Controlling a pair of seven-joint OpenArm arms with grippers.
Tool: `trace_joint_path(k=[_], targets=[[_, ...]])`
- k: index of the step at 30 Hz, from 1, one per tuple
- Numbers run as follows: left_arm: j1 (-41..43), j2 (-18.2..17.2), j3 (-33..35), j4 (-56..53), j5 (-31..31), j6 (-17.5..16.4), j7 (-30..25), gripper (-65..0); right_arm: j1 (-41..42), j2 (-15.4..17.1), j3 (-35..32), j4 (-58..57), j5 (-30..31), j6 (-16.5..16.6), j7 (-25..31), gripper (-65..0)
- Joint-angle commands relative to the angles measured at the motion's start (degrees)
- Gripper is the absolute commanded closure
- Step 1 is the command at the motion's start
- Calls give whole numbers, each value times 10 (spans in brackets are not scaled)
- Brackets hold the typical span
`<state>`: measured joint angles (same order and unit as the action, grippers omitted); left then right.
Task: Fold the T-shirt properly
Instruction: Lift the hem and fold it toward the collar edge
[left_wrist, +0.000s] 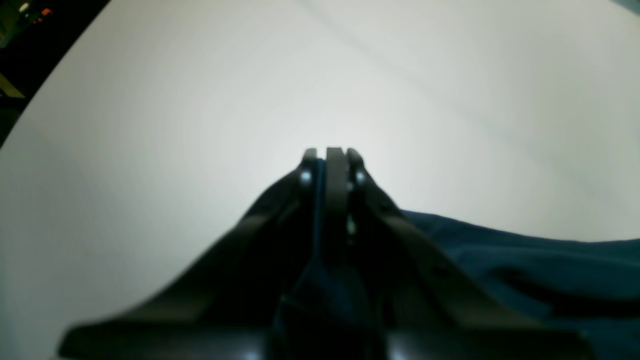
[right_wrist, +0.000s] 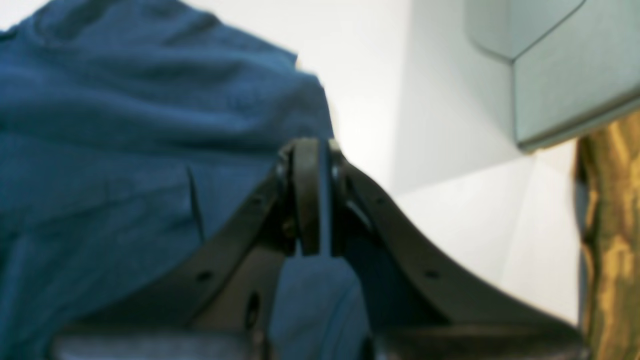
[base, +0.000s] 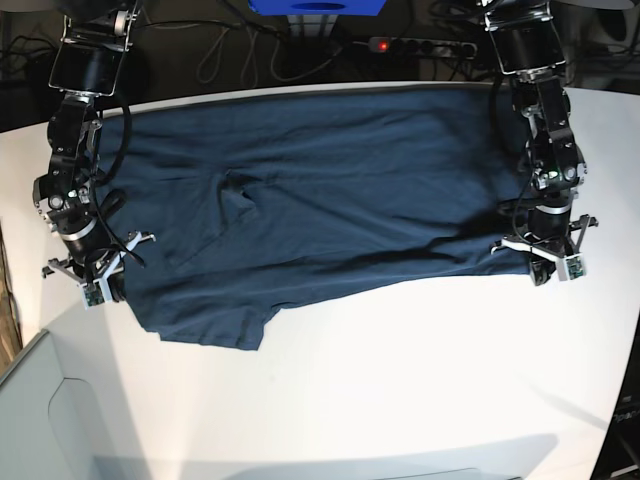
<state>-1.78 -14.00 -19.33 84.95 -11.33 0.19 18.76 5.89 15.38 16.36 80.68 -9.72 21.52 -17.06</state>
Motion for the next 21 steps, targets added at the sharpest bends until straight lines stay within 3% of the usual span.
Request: trace_joint_path(k=[1, 5, 10, 15, 21], targets=[[-9, -7, -4, 9, -1, 2, -16, 0, 24, 8, 0, 9, 4, 1, 8, -1], [-9, -7, -5, 8, -1, 2, -15, 0, 75, 8, -34, 7, 4, 1, -64, -20], [-9, 3, -6, 8, -1, 2, -15, 0, 155, 6, -93, -43, 5, 1, -106, -218], [-9, 3, -4, 8, -1, 2, -14, 0, 230, -5, -124, -198, 4, 1, -92, -371], [-5, 4, -5, 8, -1, 2, -14, 0, 275, -11, -120, -340, 4, 1, 15, -388]])
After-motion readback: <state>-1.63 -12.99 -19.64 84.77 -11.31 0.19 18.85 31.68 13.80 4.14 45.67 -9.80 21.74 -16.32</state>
